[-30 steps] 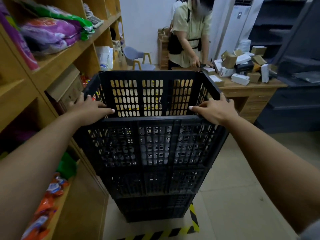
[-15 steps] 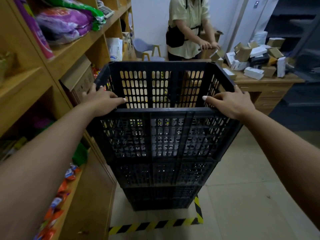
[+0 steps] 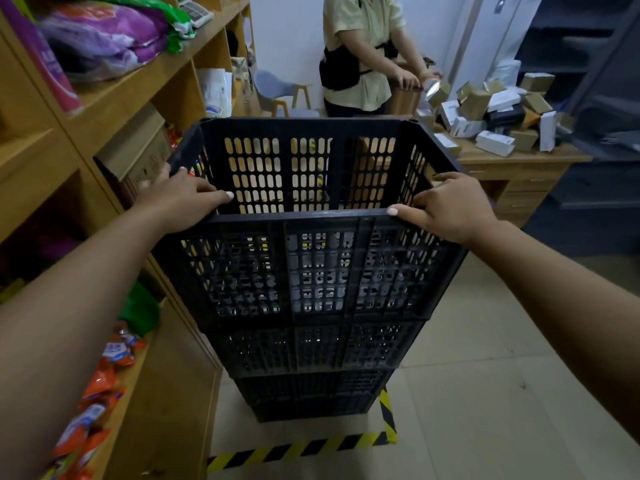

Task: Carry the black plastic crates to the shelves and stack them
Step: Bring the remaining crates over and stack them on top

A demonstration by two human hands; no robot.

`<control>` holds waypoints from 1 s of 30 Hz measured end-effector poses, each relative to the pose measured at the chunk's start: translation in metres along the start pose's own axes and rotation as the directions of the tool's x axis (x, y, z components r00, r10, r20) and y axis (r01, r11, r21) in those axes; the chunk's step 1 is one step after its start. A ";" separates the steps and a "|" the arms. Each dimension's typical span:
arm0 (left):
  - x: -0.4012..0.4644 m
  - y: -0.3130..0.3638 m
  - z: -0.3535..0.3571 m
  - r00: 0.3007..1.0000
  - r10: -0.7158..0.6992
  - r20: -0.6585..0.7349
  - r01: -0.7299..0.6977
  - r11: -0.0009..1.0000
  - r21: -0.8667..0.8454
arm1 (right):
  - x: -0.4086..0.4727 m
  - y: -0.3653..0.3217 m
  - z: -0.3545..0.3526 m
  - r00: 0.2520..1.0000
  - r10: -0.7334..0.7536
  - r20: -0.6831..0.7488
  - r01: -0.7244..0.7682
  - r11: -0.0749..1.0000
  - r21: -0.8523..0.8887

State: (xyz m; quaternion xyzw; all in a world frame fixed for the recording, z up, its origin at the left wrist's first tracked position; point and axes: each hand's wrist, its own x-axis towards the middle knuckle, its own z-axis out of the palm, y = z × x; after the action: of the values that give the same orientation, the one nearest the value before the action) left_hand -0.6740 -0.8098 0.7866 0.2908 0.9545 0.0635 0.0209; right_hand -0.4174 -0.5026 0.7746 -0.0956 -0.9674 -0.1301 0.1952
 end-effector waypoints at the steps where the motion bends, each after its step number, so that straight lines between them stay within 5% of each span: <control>1: 0.001 0.000 0.000 1.000 0.003 0.002 -0.003 1.000 -0.001 | 0.000 -0.001 0.000 1.000 0.013 -0.009 -0.013 1.000 -0.007; 30: 0.014 -0.001 0.002 0.999 0.047 0.026 -0.046 0.999 -0.016 | 0.002 -0.005 0.004 0.946 0.252 0.203 -0.283 0.949 0.140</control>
State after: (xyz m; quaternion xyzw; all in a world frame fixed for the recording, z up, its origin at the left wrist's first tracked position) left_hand -0.6862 -0.8025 0.7842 0.3136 0.9465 0.0676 0.0340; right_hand -0.4213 -0.5056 0.7708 -0.2211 -0.9666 -0.0115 0.1289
